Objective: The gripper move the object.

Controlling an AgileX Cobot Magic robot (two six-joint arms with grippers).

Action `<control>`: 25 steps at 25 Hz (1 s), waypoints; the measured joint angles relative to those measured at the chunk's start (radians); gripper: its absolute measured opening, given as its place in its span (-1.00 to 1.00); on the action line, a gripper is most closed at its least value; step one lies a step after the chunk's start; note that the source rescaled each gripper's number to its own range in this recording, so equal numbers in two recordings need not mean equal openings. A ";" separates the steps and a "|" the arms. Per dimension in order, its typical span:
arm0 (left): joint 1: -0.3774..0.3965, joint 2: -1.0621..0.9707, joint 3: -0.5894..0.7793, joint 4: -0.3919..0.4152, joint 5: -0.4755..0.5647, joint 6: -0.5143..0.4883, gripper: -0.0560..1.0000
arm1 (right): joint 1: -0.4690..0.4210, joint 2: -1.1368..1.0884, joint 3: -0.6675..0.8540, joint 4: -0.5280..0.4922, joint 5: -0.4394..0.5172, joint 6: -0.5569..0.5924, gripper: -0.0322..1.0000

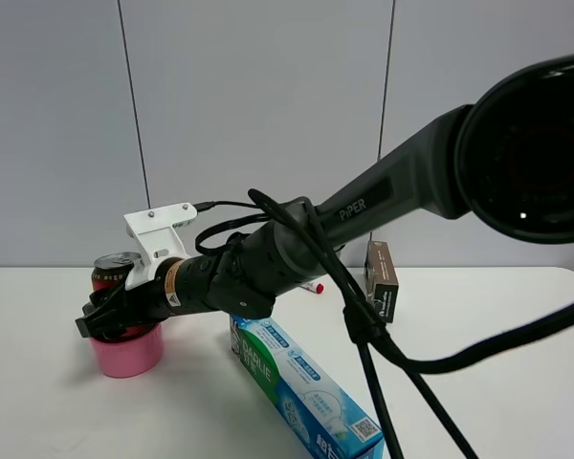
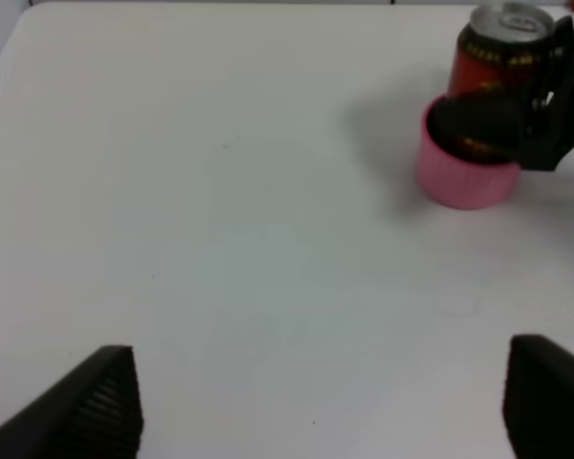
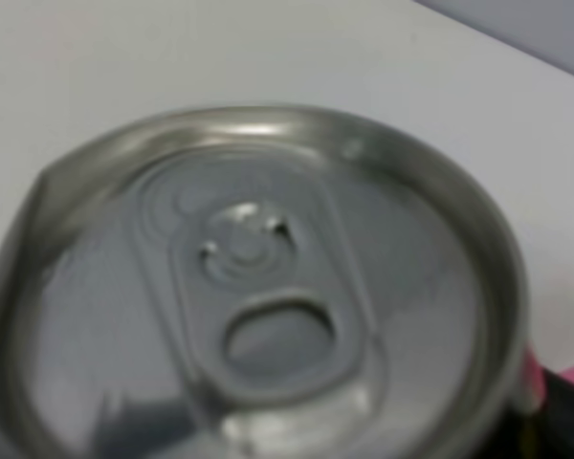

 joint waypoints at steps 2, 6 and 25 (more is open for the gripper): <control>0.000 0.000 0.000 0.000 0.000 0.000 1.00 | 0.001 -0.001 -0.007 0.011 -0.028 0.000 -0.59; 0.000 0.000 0.000 0.000 0.000 0.000 1.00 | 0.001 -0.002 -0.012 0.015 -0.041 0.000 -0.44; 0.000 0.000 0.000 0.000 0.000 0.000 1.00 | 0.001 -0.466 -0.012 -0.057 0.344 -0.027 0.41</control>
